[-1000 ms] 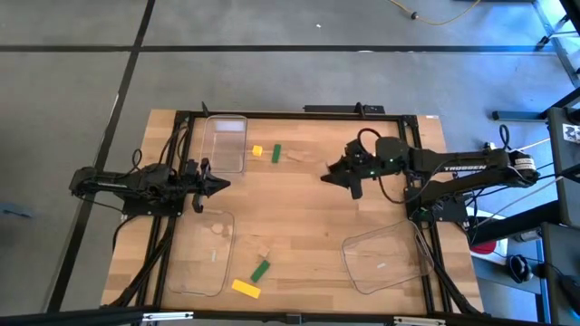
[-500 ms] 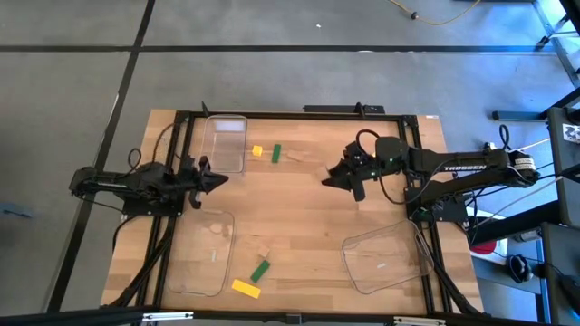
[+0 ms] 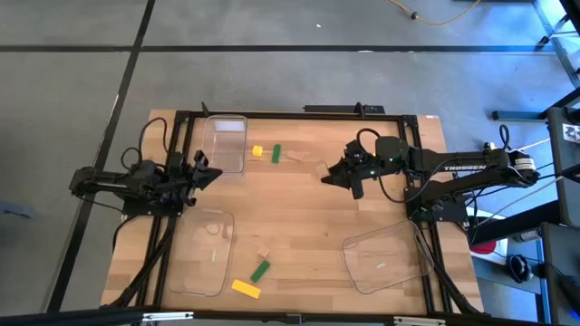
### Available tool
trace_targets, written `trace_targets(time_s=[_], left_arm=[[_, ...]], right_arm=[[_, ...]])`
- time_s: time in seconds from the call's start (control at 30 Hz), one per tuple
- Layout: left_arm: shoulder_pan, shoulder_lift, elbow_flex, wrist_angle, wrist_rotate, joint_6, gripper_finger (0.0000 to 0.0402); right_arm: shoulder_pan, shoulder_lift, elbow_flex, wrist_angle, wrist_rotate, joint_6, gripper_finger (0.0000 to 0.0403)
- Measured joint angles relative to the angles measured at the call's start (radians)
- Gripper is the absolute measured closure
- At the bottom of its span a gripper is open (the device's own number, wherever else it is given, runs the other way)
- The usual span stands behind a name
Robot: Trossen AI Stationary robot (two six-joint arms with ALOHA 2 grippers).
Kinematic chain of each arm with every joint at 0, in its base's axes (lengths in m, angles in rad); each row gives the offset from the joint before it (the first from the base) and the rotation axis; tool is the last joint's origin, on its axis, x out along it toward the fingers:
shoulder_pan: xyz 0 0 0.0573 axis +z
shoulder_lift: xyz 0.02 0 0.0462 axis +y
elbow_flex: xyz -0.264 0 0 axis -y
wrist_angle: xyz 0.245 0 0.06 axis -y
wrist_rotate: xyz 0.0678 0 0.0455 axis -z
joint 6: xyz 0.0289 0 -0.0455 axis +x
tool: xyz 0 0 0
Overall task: Sort & place blocks by color
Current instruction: Put the right brown block into the top left transparent bin
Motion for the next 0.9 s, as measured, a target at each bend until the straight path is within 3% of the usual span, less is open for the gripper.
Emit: trace_targets(time_s=[0.13, 0.27, 0.4, 0.63, 0.9], left_arm=[[0.001, 0.003, 0.001, 0.105, -0.154, -0.030, 0.0401], [0.000, 0.087, 0.073, 0.053, -0.156, -0.037, 0.0401], [0.000, 0.270, 0.227, -0.039, -0.180, -0.032, 0.0381], [0.000, 0.658, 0.554, -0.278, -0.179, 0.025, 0.0297], [0.000, 0.932, 0.767, -0.283, -0.134, 0.110, 0.0228]], right_arm=[[0.000, 0.000, 0.000, 0.000, 0.000, -0.013, 0.0273], [0.000, 0.000, 0.000, 0.013, -0.017, -0.057, 0.0273], [0.000, 0.000, 0.000, 0.045, -0.039, -0.095, 0.0273], [0.000, 0.000, 0.000, 0.076, -0.080, -0.143, 0.0273], [0.001, 0.000, 0.000, 0.076, -0.086, -0.238, 0.0273]])
